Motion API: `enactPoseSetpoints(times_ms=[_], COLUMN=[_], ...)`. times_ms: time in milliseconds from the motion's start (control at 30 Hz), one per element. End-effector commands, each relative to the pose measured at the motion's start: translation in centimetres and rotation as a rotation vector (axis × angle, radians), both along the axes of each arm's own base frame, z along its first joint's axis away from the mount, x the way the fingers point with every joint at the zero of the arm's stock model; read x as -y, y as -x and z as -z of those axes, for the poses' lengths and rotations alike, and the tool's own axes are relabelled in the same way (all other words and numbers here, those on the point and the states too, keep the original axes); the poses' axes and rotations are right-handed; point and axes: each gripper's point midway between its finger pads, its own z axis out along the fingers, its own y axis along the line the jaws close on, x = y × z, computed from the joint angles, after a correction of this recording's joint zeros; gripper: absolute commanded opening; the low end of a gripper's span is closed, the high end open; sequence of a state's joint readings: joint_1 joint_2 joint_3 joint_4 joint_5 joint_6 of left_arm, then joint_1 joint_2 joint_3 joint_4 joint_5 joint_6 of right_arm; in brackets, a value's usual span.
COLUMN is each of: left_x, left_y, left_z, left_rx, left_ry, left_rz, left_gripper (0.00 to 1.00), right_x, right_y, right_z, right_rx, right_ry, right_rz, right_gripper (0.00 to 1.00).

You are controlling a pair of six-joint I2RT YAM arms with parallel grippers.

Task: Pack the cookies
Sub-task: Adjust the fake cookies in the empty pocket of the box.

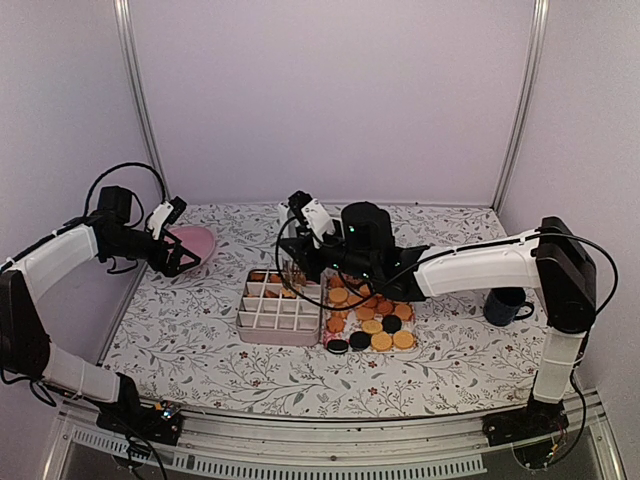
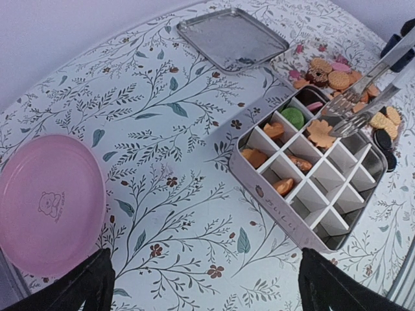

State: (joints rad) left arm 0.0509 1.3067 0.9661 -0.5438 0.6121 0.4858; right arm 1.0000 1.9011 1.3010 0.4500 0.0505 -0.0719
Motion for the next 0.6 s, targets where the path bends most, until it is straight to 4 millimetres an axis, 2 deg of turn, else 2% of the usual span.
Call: enactPoseSetpoints(times_ms=[0, 233, 567], left_x=[-0.2, -0.2, -0.2], left_y=[0.2, 0.1, 0.0], left_z=[-0.8, -0.9, -1.0], left_rx=[0.028, 0.035, 0.034], left_ry=[-0.005, -0.011, -0.005], left_rz=[0.000, 0.000, 0.001], left_gripper=[0.99, 0.99, 0.99], right_x=[0.0, 0.0, -0.5], right_y=[-0.6, -1.4, -1.0], right_z=[-1.9, -0.2, 1.2], right_rx=[0.026, -0.009, -0.050], right_ry=[-0.063, -0.046, -0.037], right_rz=[0.016, 0.016, -0.022], right_gripper=[0.34, 0.35, 0.34])
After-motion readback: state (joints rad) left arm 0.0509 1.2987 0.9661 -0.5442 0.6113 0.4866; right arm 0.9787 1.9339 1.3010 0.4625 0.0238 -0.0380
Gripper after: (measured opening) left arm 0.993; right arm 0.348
